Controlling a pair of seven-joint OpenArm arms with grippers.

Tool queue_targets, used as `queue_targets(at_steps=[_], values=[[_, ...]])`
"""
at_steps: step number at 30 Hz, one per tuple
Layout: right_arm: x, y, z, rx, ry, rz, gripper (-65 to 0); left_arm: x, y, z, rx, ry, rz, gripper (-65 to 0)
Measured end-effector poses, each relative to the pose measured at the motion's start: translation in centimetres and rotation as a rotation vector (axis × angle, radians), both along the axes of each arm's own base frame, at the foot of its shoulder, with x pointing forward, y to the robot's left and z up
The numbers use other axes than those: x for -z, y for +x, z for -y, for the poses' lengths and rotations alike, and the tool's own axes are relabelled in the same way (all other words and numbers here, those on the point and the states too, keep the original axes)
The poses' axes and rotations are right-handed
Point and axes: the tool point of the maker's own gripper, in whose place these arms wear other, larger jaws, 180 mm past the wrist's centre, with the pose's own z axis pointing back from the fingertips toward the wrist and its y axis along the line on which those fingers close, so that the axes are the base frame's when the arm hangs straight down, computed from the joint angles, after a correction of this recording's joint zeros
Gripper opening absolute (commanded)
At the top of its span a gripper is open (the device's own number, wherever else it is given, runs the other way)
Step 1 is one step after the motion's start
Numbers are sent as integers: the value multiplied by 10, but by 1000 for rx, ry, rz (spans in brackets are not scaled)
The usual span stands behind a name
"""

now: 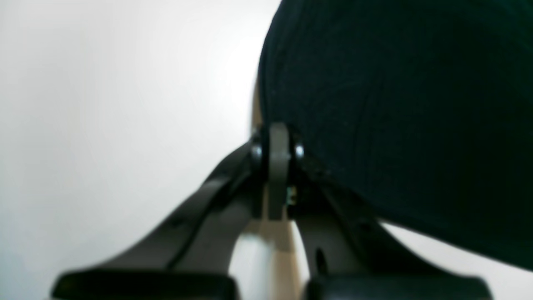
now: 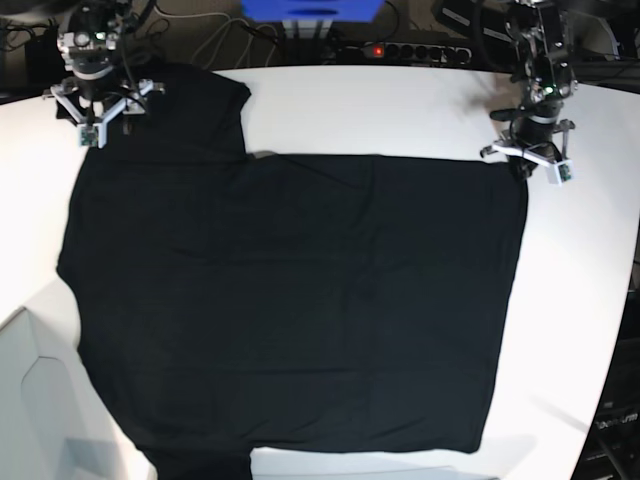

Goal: Fold the T-shirt properly
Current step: 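Close both grippers on the shoulder edge corners of the shirt, then lift the shirt edge with both grippers and pull it toward the hem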

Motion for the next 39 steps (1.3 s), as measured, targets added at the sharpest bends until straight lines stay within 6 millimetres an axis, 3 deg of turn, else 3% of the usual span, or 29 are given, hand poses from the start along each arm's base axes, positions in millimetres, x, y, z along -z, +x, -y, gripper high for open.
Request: queue_targets(at_steps=[3,9,17,19,25,31,39], values=[[2,1,0,-5,4,-18,-223,0,0,0,0,0,0,-650],[26,-11,1,14,37,-77,-223,0,0,0,0,0,0,-650],[32,-3,2,16,59,-46,-227,-1,0,0,1,1,1,-650],[34,1,-6,-57,80,-43,-240,-1,0,-1,1,3,0,-650],[38,0,-28,-202,179,-43,-404,-1,0,0,2,2,-2,-650],[37,1,-20,-188,166,-48,-630,-1,0,-1,2,2,-3,-650],[34,3,2,-144,119,-58,-650,-9,4,2,16,11,15,-650]])
